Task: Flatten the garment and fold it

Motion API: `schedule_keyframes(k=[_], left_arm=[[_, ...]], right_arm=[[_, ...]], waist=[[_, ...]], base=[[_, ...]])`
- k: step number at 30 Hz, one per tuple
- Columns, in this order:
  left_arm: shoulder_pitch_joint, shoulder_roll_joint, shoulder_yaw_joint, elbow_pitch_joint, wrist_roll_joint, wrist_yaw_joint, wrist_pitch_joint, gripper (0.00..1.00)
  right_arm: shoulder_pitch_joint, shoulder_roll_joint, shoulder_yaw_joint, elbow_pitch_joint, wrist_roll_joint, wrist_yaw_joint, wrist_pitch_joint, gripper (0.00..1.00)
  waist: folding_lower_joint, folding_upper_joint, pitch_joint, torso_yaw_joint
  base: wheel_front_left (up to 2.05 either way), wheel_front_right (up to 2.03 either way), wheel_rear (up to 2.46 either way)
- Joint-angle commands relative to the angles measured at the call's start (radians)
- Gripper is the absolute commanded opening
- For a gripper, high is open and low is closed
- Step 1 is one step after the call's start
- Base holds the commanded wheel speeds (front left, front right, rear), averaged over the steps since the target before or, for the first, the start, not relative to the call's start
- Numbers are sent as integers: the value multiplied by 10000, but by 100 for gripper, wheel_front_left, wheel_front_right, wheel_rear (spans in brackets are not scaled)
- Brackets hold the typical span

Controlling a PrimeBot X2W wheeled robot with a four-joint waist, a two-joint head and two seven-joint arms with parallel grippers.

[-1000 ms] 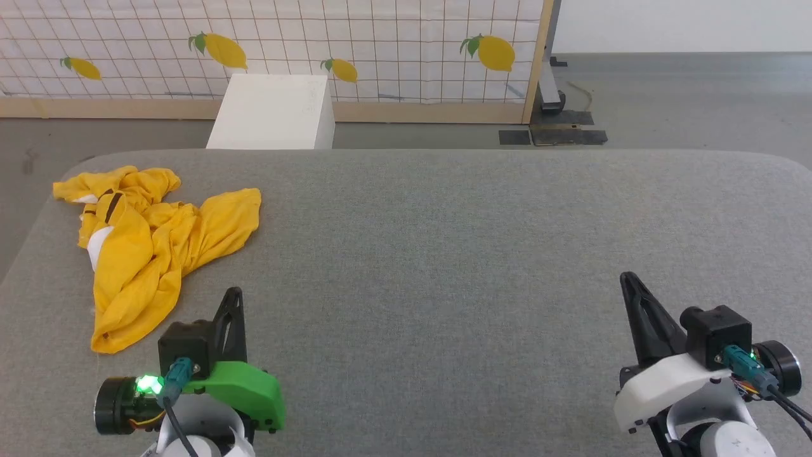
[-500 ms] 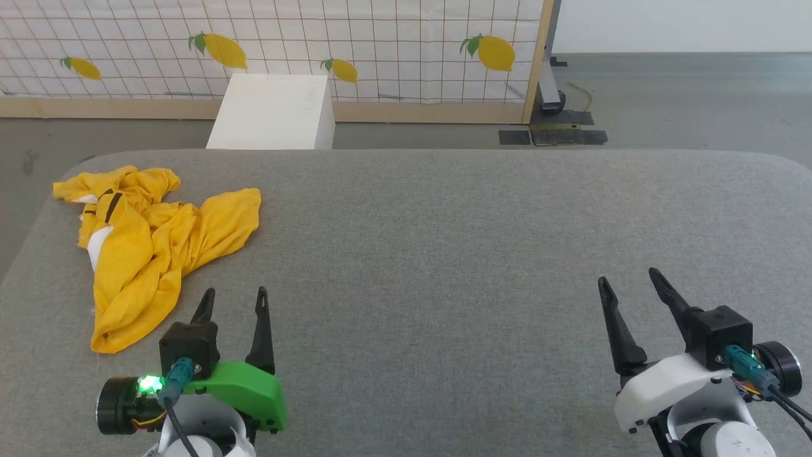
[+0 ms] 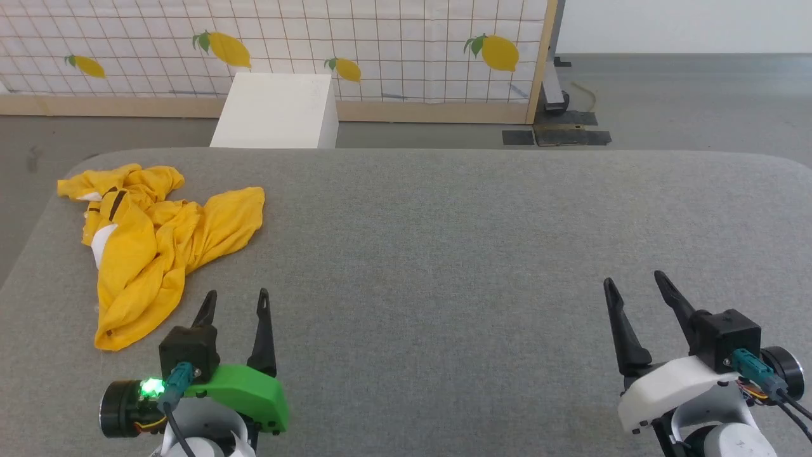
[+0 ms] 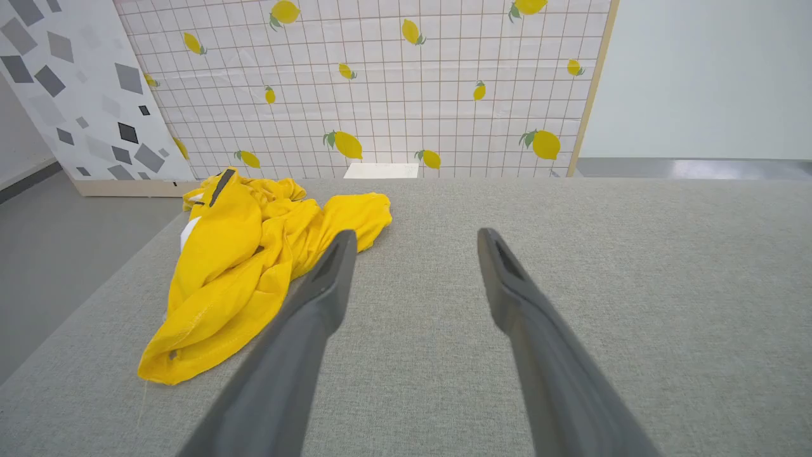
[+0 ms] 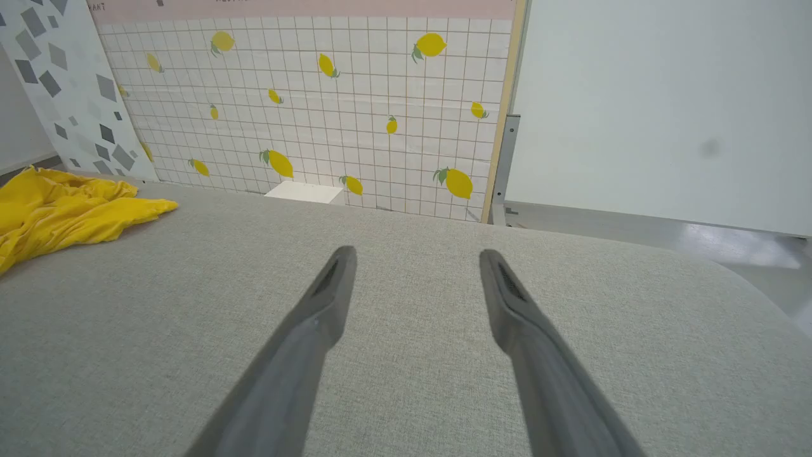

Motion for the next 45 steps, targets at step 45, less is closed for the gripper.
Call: schedule_keyframes(k=[45], left_arm=[[311,-14,173,484,-840,419,-1020,100]], right_arm=[[352,1,121,883,902,-8,-1037,100]], waist=[[0,-1,-106,2615]], base=[[0,0,0]])
